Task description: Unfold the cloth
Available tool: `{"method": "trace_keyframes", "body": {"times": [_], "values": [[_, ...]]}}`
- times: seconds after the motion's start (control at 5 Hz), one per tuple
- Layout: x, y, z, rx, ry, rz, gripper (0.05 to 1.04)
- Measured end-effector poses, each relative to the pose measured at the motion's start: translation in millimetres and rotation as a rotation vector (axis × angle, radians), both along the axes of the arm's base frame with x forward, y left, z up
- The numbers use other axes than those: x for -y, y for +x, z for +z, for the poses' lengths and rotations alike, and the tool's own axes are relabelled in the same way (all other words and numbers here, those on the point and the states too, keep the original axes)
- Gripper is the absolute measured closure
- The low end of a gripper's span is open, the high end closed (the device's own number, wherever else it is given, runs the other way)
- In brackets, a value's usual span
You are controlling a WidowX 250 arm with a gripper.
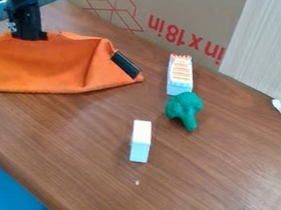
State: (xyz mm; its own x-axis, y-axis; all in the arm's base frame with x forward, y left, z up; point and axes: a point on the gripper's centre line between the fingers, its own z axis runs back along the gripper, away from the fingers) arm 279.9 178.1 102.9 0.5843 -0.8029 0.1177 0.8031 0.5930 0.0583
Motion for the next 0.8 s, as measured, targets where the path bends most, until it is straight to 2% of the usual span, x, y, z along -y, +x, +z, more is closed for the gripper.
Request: {"method": "trace_keyframes", "body": {"times": [0.8], "values": [[48,-59,15.5,-0.035,-0.024,-0.120,1.028]]}}
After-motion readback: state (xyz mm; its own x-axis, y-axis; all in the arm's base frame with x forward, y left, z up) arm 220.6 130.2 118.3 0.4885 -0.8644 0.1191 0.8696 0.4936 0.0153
